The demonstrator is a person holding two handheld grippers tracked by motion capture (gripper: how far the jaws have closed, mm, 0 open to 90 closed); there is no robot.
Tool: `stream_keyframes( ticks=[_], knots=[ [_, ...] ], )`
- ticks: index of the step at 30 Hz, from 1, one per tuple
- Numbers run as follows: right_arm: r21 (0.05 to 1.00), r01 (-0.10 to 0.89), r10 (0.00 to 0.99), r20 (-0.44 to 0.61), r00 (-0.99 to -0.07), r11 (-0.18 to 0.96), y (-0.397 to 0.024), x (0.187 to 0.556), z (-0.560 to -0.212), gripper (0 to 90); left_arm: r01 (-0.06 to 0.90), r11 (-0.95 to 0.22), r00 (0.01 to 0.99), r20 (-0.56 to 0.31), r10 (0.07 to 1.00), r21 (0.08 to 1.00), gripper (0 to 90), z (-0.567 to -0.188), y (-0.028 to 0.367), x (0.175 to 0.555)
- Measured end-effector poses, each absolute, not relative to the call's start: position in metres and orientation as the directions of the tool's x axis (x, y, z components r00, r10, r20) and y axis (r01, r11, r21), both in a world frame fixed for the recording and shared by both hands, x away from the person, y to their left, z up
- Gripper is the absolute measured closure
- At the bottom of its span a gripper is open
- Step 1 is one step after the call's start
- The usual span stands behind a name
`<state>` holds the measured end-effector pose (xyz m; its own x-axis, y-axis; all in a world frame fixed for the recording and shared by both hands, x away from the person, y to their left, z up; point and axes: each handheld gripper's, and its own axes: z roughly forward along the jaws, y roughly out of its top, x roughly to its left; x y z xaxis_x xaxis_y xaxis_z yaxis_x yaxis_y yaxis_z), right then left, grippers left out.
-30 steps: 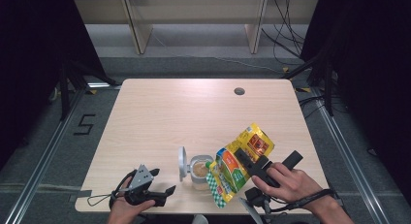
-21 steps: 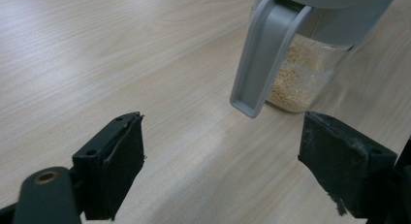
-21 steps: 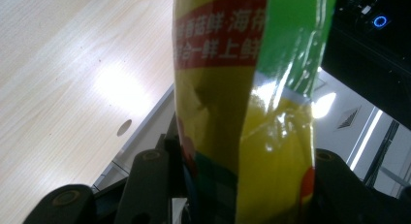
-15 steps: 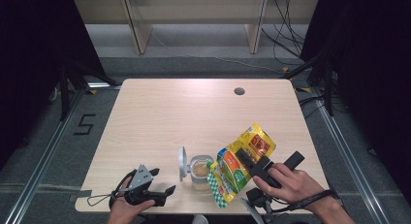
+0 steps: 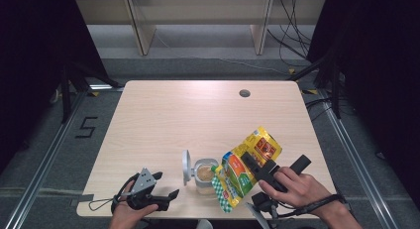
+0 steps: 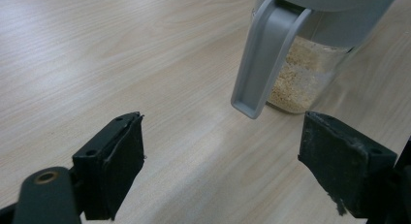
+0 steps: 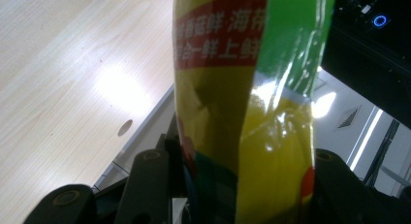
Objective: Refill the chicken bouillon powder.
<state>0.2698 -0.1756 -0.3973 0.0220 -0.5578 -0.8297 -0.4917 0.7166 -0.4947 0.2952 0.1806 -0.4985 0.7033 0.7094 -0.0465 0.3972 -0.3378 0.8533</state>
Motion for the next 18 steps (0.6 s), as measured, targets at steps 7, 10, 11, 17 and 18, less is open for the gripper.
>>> stream_keyframes(
  ticks=[7, 10, 11, 17, 18],
  knots=[
    [-0.491, -0.494, -0.557, -0.830, 0.016, 0.717, -0.1775, 0.2693, -0.3994, 62.9, 0.398, -0.339, 0.702, -0.045, 0.711, 0.853, 15.7, -0.4987, 0.1811, 0.2958],
    [-0.490, -0.500, -0.556, -0.831, 0.020, 0.714, -0.1779, 0.2698, -0.4004, 63.0, 0.398, -0.340, 0.702, -0.044, 0.711, 0.852, 15.7, -0.4988, 0.1812, 0.2958],
    [-0.493, -0.495, -0.561, -0.828, 0.014, 0.715, -0.1780, 0.2694, -0.4001, 63.1, 0.391, -0.350, 0.705, -0.032, 0.709, 0.851, 15.7, -0.4984, 0.1819, 0.2963],
    [-0.485, -0.497, -0.549, -0.835, 0.020, 0.719, -0.1792, 0.2685, -0.3993, 64.0, 0.403, -0.326, 0.699, -0.057, 0.713, 0.855, 15.7, -0.4995, 0.1796, 0.2955],
    [-0.484, -0.497, -0.548, -0.836, 0.020, 0.720, -0.1793, 0.2681, -0.3993, 64.0, 0.398, -0.343, 0.702, -0.042, 0.711, 0.850, 15.7, -0.4986, 0.1808, 0.2956]
  ],
)
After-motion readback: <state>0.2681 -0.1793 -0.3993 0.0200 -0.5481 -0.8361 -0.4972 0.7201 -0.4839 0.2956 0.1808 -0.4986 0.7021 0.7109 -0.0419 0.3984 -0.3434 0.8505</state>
